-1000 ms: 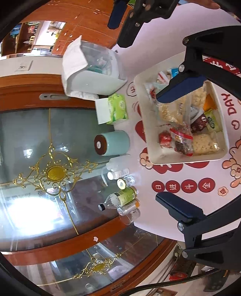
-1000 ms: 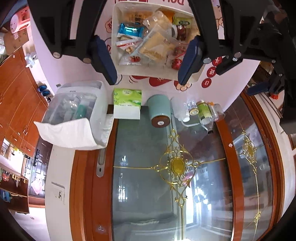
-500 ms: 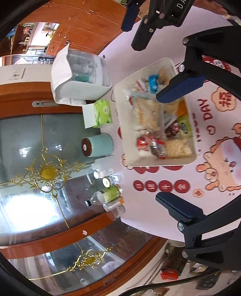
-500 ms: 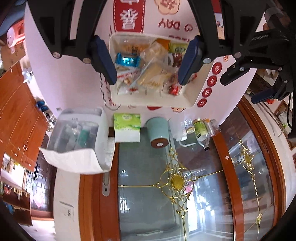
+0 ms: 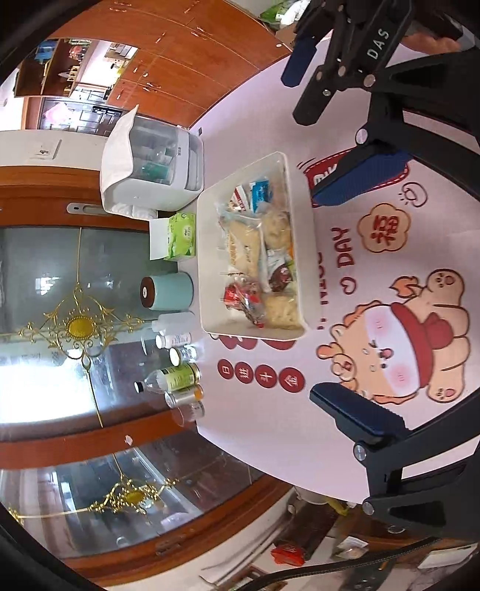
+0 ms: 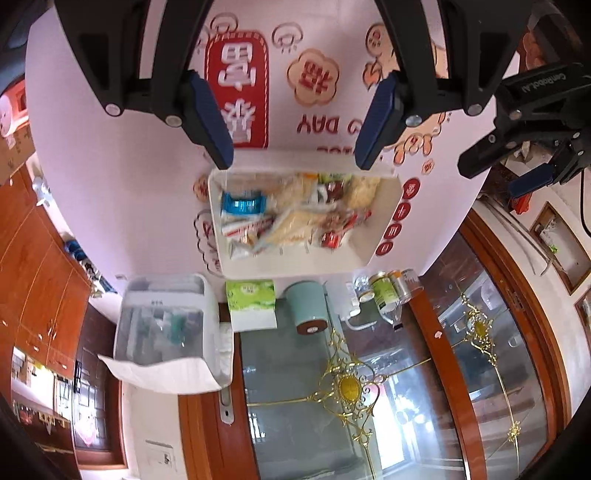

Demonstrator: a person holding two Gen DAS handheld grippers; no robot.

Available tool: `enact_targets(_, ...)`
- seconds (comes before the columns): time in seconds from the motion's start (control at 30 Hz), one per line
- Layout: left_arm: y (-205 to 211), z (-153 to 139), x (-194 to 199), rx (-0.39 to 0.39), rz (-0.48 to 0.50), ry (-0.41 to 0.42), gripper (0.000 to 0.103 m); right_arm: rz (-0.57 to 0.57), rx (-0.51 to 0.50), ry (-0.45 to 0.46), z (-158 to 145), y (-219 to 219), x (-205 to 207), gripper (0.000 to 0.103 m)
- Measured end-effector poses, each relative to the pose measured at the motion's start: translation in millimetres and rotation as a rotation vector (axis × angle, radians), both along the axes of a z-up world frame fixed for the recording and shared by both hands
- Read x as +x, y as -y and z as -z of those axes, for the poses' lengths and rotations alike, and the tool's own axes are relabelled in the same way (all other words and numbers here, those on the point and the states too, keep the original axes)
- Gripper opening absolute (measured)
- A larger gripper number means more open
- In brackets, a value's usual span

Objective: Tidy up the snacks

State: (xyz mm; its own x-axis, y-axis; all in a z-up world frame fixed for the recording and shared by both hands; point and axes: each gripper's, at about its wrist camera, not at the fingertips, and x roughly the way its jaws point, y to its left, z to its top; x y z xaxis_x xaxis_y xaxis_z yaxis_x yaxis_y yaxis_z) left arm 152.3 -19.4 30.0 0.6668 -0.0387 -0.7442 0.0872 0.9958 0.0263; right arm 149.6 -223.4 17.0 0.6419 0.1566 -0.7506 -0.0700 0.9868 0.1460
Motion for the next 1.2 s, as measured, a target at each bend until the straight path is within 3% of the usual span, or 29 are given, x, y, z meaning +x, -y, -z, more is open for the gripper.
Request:
enact_targets(0.43,-8.9,19.2,-71.1,-0.025,-0.034,-0.043,0.096,0.023,0.002,-0.04,14.0,-13.7,-74.2,0.069)
enact_targets(0.77,-7.2,23.4,-87.0,-0.018,-0.014,-0.068,0.096,0.059,-0.023,-0.026,6.9,-22.5,-100.5,0.069)
enact_targets(1.2,-7.6,27.1,-84.2,-0.025,-0.027,-0.074,0.096,0.077,-0.05,-0.028,5.8,-26.2,-104.3,0.069)
